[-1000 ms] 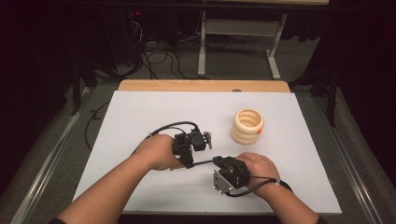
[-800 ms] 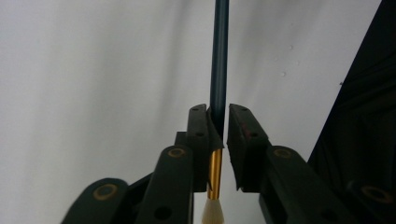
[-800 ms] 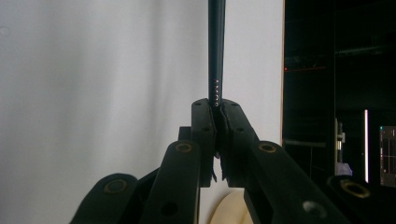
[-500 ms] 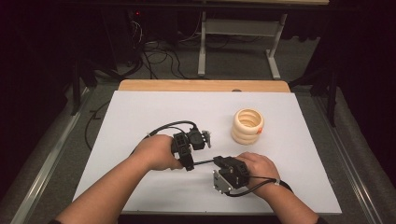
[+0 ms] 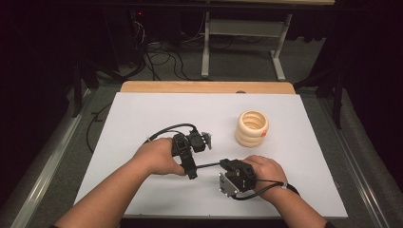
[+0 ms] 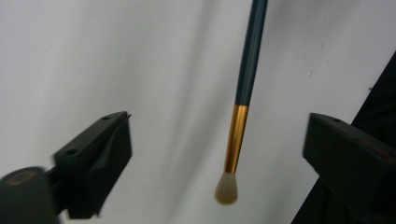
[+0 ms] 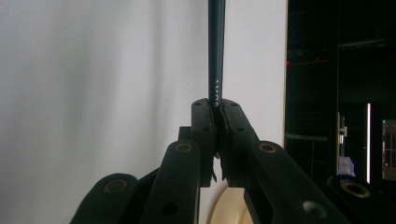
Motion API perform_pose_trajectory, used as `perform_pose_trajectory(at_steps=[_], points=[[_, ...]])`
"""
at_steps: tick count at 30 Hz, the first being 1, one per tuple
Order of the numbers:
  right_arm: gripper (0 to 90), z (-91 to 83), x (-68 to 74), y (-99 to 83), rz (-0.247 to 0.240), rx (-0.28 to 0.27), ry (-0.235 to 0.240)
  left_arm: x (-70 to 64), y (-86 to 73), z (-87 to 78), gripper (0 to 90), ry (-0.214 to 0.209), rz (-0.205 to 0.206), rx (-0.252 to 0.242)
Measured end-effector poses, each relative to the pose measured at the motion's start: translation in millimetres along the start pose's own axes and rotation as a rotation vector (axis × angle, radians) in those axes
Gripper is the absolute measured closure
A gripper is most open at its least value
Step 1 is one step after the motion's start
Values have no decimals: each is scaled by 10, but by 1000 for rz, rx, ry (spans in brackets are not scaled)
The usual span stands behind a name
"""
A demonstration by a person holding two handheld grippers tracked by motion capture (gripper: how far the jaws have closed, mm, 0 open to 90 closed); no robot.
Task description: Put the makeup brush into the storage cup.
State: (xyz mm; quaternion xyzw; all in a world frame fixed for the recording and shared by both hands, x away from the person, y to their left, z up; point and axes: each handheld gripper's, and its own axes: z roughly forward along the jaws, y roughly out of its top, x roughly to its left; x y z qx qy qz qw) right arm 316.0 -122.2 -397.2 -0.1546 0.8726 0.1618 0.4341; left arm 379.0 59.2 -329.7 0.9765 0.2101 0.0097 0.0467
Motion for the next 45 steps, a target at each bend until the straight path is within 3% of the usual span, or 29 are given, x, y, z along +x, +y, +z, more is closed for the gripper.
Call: perform_pose_trajectory(at_steps=[4,5,11,12,14,16,17,18,26,38,42,45], points=[[877,-19,47,-36,41,24,11,32,-47,23,5,-8,-20,-8],[877,-3,14,-55,-14,0,1,40,-61,31,5,-9,-19,-10],[876,-22,35,-118,10,9,0,114,-182,84,5,-7,-45,-17],[877,-35,51,-125,32,23,3,128,-207,93,5,-6,-50,-19],[877,-38,36,-152,-5,22,0,155,-257,107,5,-6,-66,-21],[877,-45,42,-177,-5,29,4,184,-317,128,6,-9,-80,-30],[877,-51,60,-191,18,34,7,193,-337,137,6,-7,-84,-29],[877,-51,50,-203,-3,33,6,206,-371,157,6,-5,-93,-32],[876,-59,89,-273,20,55,11,275,-541,290,6,1,-139,-65],[876,-9,172,-311,44,65,15,315,-683,448,7,-4,-161,-79],[876,15,196,-329,58,67,16,325,-717,479,8,-2,-170,-104],[876,29,221,-354,94,71,5,342,-757,489,8,15,-200,-166]])
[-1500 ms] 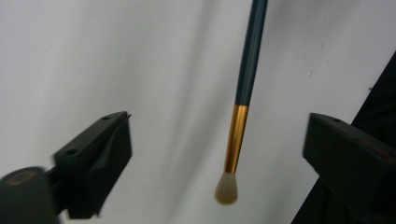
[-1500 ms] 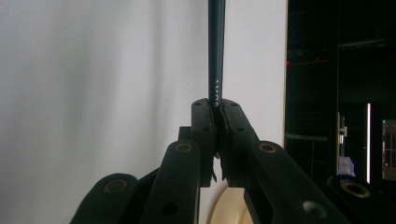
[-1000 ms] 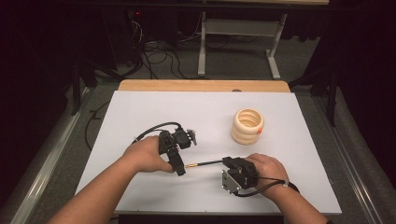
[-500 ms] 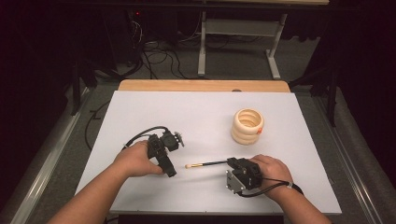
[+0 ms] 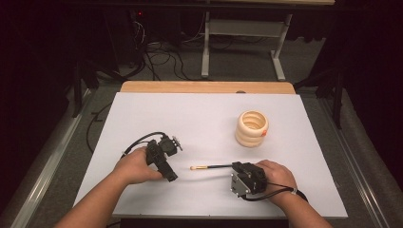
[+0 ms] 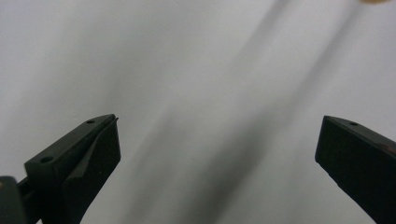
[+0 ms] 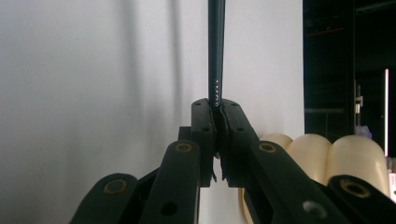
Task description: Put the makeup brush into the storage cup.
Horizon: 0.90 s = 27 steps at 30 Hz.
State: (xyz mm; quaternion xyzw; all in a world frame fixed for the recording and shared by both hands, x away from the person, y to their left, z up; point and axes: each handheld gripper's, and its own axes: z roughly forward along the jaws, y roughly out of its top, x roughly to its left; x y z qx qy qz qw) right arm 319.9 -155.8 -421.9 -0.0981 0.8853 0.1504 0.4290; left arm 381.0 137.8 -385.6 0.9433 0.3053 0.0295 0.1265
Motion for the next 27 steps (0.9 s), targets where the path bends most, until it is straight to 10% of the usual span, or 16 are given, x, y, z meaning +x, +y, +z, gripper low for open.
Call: perform_pose_trajectory(at_steps=[15,27], points=[[876,30,39,-53,153,1,-32,30,-209,118,7,-3,-98,-253],[876,48,33,-80,283,-36,-30,72,-507,75,11,6,-212,-607]])
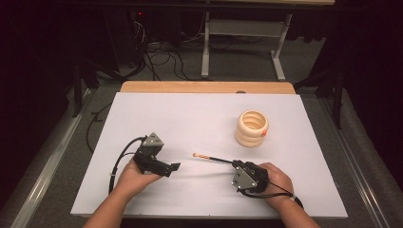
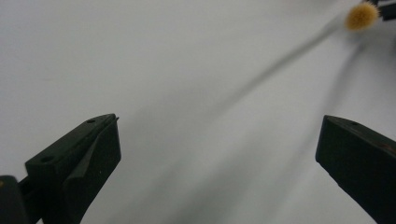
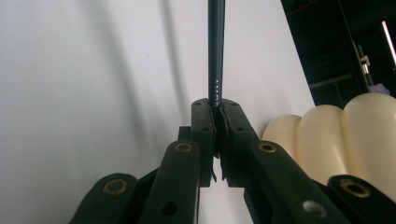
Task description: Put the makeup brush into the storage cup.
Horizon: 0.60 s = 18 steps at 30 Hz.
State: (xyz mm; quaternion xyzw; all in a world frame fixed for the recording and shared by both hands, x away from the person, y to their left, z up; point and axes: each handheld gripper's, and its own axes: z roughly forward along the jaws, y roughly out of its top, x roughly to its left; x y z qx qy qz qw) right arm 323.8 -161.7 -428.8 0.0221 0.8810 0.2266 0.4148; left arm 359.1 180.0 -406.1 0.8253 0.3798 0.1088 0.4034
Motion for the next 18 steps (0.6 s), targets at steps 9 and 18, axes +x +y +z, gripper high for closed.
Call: perform_pose_trajectory(at_steps=[9,18], points=[[876,-14,-64,-28,161,-31,9,3,-121,26,22,25,-32,-95],[876,-57,-108,-114,304,-72,8,-31,-198,54,30,39,-48,-157]])
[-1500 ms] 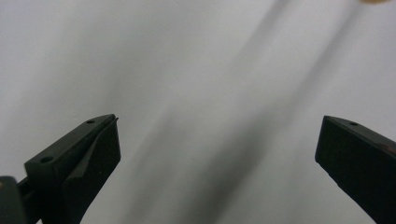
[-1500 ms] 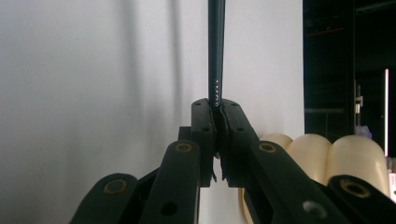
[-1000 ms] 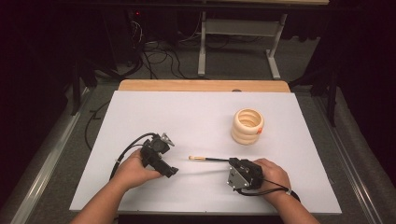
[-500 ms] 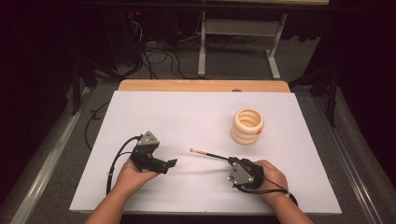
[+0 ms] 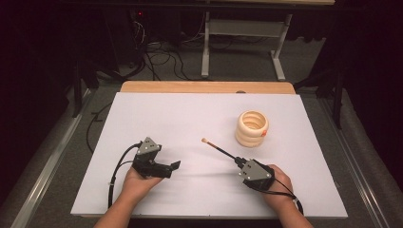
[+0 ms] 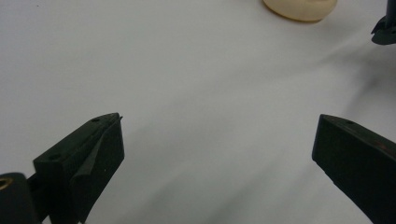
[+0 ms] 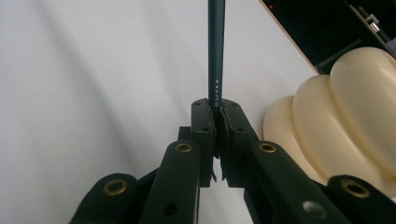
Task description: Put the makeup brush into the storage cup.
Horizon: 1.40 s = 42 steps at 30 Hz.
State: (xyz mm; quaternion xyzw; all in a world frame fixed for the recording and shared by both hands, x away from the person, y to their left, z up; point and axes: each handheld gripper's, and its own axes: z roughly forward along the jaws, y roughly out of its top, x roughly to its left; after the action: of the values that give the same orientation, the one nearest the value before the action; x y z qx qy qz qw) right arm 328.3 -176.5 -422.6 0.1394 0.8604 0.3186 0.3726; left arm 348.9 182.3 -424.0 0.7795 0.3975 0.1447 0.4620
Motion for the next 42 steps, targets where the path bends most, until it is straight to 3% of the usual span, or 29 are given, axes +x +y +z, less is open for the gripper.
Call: perform_pose_trajectory(at_steps=[30,40,42], points=[[875,-43,-118,-86,220,-62,45,5,-55,-19,26,-19,-37,-58],[876,-34,-135,-57,273,-102,73,-29,-51,-23,33,-43,-13,-83],[875,-34,-136,-46,306,-112,87,-31,-50,-25,32,-45,-13,-86]])
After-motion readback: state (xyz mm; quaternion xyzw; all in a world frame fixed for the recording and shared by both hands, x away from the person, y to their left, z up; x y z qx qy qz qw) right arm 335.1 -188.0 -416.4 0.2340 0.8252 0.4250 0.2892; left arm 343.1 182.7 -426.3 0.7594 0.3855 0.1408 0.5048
